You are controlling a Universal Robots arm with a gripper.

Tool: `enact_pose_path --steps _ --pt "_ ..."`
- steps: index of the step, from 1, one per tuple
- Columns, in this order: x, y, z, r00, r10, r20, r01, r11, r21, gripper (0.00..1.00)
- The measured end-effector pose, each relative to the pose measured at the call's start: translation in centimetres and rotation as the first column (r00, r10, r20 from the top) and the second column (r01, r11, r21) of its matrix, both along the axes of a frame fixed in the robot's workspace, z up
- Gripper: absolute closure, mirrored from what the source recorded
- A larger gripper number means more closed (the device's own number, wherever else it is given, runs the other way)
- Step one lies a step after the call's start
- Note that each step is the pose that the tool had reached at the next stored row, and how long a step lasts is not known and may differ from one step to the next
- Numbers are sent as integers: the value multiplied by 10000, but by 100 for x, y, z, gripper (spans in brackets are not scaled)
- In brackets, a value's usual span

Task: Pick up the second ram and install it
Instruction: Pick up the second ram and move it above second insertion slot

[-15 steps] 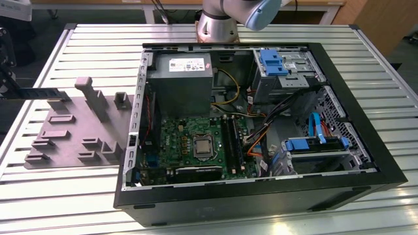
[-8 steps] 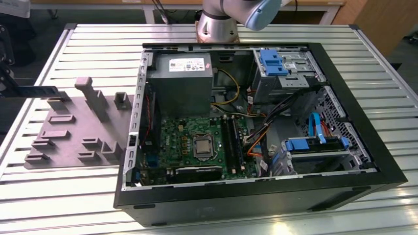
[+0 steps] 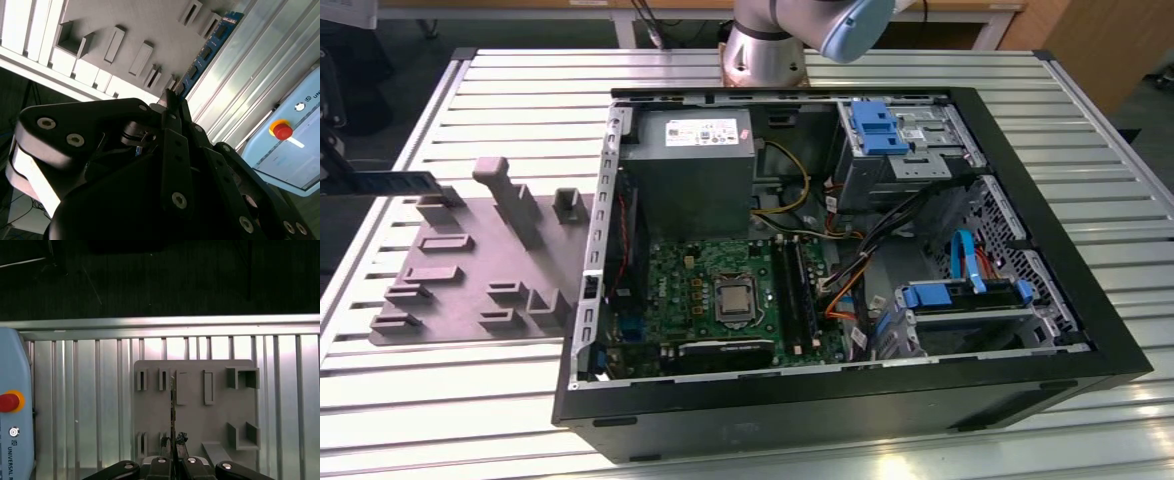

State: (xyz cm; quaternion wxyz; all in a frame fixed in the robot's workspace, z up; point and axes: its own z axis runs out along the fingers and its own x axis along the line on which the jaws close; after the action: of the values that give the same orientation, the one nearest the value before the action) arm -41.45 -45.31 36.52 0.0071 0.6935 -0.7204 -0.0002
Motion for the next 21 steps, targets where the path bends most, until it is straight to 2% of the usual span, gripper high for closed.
enact_pose_path --steps 21 --pt "0 20 126 10000 -18 1 18 10000 -53 86"
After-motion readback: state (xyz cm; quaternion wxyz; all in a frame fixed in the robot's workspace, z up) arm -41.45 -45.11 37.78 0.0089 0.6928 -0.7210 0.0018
